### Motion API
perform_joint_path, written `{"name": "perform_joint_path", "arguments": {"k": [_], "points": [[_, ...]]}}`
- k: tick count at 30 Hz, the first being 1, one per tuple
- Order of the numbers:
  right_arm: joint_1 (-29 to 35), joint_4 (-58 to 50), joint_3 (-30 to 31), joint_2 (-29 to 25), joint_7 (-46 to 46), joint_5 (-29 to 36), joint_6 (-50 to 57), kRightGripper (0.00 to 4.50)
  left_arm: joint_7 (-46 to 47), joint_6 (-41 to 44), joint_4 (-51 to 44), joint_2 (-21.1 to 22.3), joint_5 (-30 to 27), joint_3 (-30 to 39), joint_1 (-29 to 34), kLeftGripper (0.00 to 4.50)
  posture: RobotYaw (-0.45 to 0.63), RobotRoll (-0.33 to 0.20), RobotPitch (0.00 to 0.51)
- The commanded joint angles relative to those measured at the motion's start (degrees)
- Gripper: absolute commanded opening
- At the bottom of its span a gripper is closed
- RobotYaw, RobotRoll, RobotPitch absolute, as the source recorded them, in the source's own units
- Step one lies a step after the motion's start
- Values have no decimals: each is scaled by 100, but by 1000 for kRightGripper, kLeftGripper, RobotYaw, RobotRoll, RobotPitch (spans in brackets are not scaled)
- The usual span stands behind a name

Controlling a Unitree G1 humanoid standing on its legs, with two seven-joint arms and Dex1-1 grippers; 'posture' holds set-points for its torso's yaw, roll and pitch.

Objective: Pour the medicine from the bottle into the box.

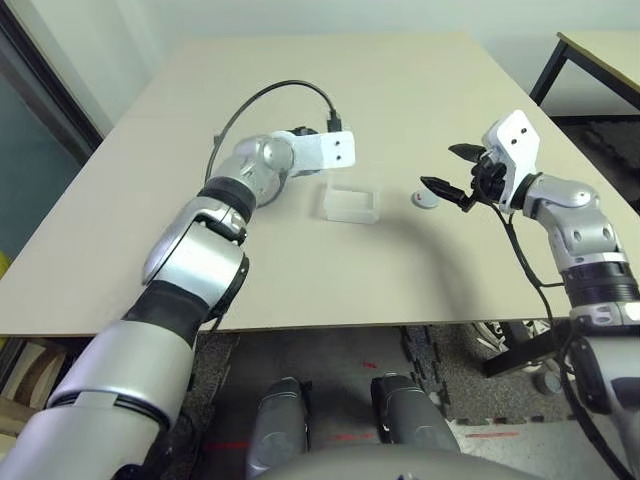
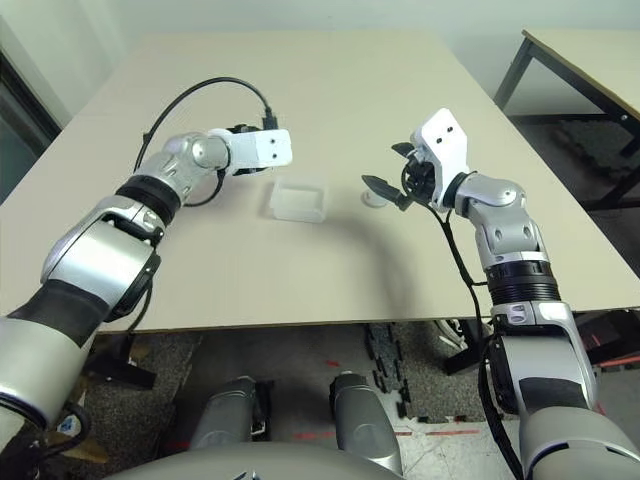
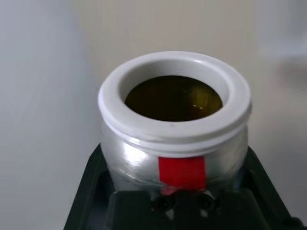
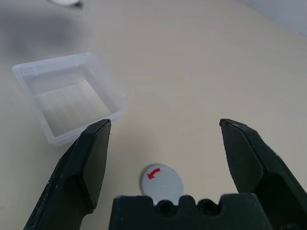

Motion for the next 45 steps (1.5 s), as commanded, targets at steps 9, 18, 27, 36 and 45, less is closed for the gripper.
{"name": "perform_joint_path", "arguments": {"k": [9,18,27,36,45], "points": [[454,-383,-327,226,-392,270,91,4500,695,-59,348,-744,1746,-1448,-326,2541,-190,0,6],[418,-471,-349,201,-414,368,206,4500,493,-44,372,-761,1679,-1246,-265,2541,-175,0,13],[301,-432,-194,255,-272,316,228,4500,-25,-70,335,-485,914,-337,-138,2541,-149,0,21],[170,-295,-33,236,259,355,137,4500,-1037,298,209,174,-1029,1792,371,2541,-105,0,26],[-100,-2,205,20,1044,276,124,4500,-1282,186,-126,503,-2596,3469,1278,2541,-83,0,39]]}}
